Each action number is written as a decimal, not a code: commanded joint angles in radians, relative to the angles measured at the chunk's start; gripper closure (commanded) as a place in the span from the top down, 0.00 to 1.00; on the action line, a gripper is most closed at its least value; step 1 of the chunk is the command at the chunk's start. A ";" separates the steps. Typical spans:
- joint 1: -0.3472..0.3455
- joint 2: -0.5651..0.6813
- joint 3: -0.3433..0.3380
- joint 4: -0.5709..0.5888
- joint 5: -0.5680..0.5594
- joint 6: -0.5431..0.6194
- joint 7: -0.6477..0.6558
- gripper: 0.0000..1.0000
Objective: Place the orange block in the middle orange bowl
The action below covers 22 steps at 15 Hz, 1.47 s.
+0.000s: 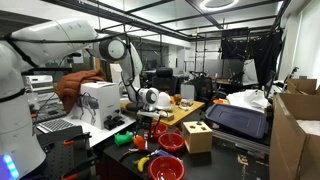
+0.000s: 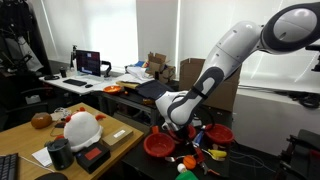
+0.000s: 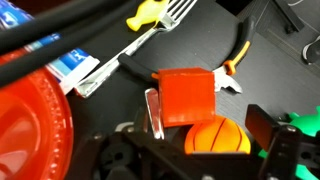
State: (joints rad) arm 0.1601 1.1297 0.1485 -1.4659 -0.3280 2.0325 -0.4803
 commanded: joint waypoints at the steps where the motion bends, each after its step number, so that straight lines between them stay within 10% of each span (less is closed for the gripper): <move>1: 0.003 0.027 -0.010 0.037 -0.004 -0.021 -0.013 1.00; 13: 0.008 0.069 -0.009 0.078 -0.004 -0.061 -0.038 1.00; 22: 0.016 0.078 -0.013 0.072 -0.008 -0.078 -0.021 0.26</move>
State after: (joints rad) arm 0.1676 1.2042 0.1367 -1.4114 -0.3317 1.9889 -0.4919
